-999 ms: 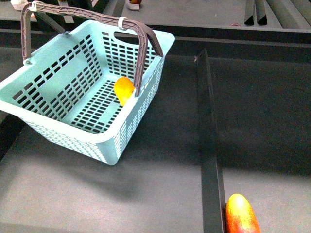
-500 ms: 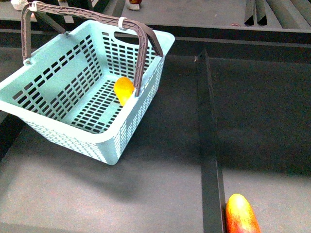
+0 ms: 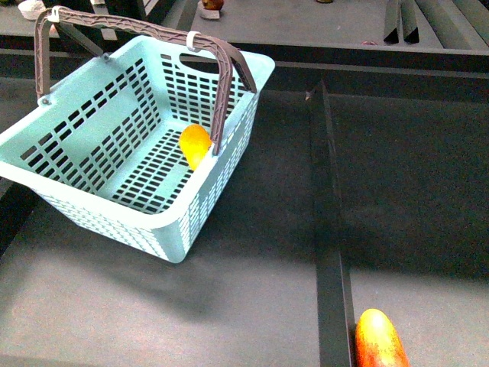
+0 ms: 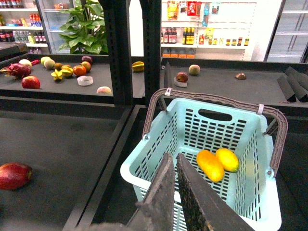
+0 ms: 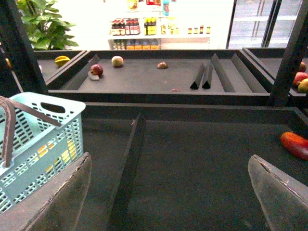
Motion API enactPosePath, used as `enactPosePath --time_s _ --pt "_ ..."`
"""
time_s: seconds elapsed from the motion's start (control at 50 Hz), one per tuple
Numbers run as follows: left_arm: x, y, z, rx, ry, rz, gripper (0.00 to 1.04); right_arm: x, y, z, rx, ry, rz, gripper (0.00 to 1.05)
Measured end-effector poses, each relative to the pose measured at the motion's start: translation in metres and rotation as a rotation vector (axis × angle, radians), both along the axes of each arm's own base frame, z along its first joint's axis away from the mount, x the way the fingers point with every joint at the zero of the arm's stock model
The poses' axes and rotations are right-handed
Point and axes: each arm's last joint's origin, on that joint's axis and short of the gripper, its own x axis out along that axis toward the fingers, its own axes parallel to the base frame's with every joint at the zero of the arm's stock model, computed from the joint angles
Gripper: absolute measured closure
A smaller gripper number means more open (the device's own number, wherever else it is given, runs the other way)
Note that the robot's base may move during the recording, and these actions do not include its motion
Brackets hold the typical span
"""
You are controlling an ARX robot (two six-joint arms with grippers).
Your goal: Pick lemon and mango into basket
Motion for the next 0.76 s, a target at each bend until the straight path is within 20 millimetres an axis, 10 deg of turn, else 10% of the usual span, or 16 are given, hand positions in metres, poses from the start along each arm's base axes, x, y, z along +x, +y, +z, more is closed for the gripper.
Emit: enactPosePath --time_s 0.3,0.76 --pt "0.0000 0.0000 0.0000 0.000 0.000 0.000 1.00 0.0000 0.0000 0.0000 0.000 0.000 0.000 0.09" --pt "0.0000 0.0000 0.0000 0.000 0.000 0.000 0.06 0.0000 0.0000 0.0000 0.000 0.000 0.000 0.09"
